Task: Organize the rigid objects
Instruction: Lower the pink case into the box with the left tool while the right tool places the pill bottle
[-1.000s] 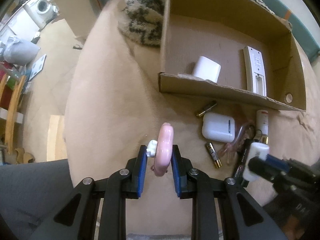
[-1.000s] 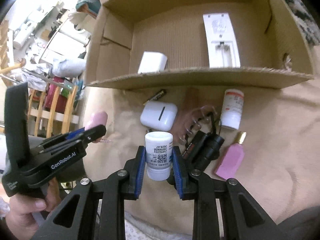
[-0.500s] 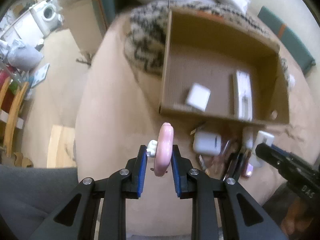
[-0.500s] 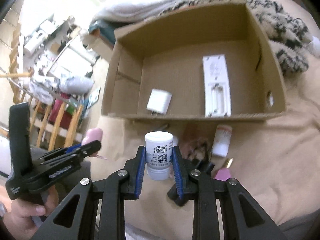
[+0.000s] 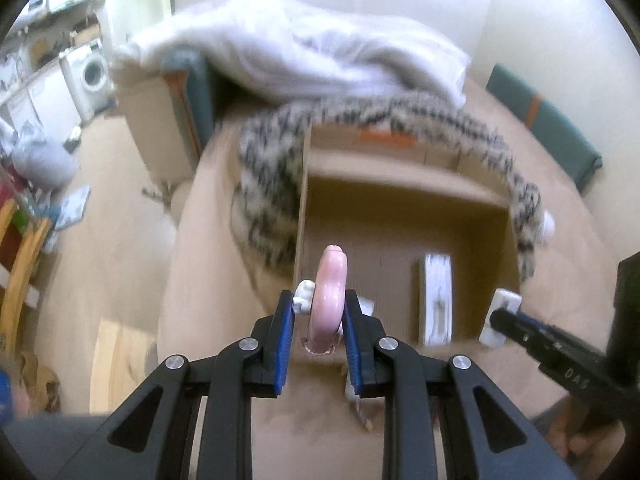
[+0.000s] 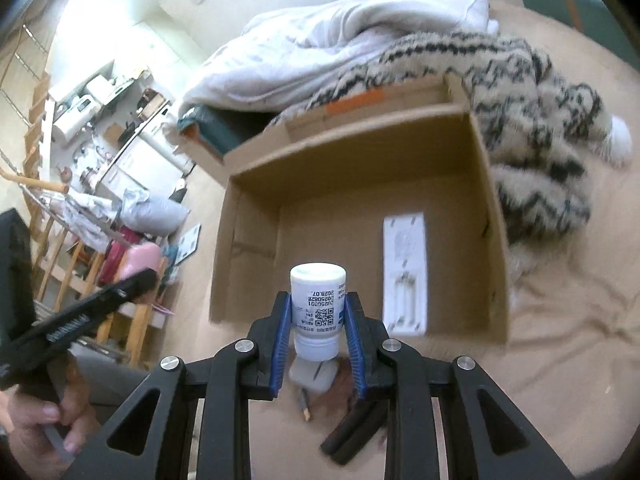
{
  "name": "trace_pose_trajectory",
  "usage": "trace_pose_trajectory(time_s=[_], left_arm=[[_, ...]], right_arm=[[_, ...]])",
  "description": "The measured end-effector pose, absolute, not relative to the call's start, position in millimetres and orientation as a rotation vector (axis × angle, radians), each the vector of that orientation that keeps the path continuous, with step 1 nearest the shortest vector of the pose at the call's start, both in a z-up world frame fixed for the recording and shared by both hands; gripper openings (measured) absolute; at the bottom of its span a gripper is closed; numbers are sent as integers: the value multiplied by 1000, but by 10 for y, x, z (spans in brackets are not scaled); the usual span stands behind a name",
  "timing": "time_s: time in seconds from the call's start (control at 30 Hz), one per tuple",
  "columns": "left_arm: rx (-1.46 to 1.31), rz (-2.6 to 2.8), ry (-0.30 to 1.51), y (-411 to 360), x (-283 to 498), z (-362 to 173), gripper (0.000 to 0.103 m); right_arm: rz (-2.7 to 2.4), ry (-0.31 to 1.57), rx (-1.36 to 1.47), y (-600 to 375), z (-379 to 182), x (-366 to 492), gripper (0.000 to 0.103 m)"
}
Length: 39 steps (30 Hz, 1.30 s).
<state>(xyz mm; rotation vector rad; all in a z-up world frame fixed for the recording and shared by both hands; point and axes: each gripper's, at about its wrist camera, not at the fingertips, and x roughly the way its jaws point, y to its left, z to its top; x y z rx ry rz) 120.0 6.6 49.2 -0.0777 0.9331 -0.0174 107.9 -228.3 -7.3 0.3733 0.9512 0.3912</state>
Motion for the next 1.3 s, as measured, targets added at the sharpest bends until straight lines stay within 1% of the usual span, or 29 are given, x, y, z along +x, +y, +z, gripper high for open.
trace_pose_trajectory(time_s=[0.17,0.27,0.33,0.4,0.53,0.63,0.83,0.97,1.17,1.3], left_arm=[[-99,-42,873,-35,1493,692,21],[-59,-63,857,-175,1623,650,21],[-42,-72,885,-267,1697,485,21],[-39,-85,917,-328,1736,318,21],[-26,-89,993,-383,1829,-105,21],[-29,-57,1049,-341,1873,-327,21],[15,-35,1040,-346,1839,-435,21],[37,-22,1066,-368,1866,-541,21],[35,-19,1125,-368,1872,-684,22],[50,-9,1132,-360,1869,-715,22]], right_arm=[[358,928,343,-2320,-26,1334,28],[374,951,389,-2365,-201,1412,28],[392,1019,472,-2419,-440,1474,28],[371,1092,496,-2428,-619,1543,28],[386,1121,460,-2341,-694,1592,28],[390,1141,420,-2249,-760,1602,28],[333,1159,246,-2071,-814,1631,28],[306,1157,150,-1993,-838,1626,28],[316,1188,187,-2032,-883,1659,28],[318,1195,192,-2023,-891,1685,28]])
